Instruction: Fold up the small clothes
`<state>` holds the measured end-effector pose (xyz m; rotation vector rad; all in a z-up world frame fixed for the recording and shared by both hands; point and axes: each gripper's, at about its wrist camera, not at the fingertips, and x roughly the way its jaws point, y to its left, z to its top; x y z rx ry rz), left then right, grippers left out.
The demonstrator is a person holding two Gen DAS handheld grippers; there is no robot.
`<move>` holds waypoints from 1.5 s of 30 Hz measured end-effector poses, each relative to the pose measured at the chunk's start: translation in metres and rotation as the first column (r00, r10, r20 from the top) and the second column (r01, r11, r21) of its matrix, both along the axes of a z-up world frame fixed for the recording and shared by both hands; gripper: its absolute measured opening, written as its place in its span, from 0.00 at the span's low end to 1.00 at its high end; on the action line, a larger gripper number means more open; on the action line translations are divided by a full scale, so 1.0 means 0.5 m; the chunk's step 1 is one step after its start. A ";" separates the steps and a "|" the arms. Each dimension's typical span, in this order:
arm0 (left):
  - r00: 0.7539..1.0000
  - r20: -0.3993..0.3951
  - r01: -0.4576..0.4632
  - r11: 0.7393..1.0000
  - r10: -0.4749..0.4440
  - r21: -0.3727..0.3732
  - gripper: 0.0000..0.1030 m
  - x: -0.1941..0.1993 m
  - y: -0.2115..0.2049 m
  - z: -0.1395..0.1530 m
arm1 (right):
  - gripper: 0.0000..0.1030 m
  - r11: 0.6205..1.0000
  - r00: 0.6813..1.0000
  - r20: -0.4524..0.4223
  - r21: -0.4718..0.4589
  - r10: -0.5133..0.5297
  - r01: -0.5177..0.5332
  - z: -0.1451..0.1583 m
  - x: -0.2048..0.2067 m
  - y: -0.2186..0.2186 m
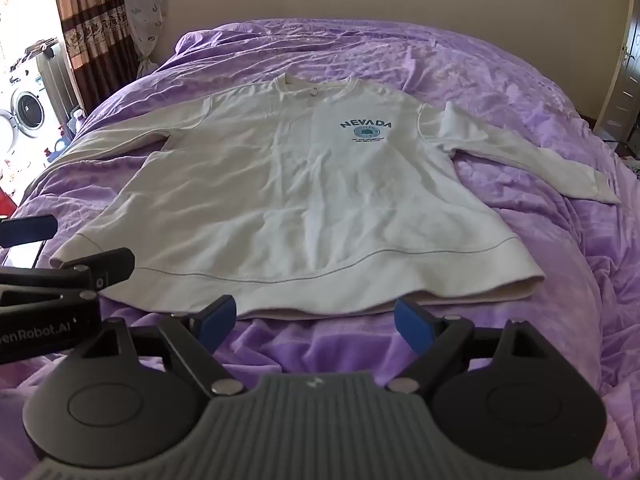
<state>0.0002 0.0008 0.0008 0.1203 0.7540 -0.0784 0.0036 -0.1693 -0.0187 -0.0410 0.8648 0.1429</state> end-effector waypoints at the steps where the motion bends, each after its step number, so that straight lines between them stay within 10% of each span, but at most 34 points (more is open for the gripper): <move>1: 1.000 0.003 0.001 1.000 -0.001 0.002 0.97 0.000 0.000 0.000 | 0.80 1.000 1.000 0.003 -0.002 0.000 0.000 0.000 0.000 0.000; 45: 1.000 -0.024 -0.010 1.000 0.010 0.011 0.95 0.003 0.004 -0.024 | 0.80 1.000 1.000 -0.015 0.002 0.002 -0.002 -0.005 -0.001 -0.001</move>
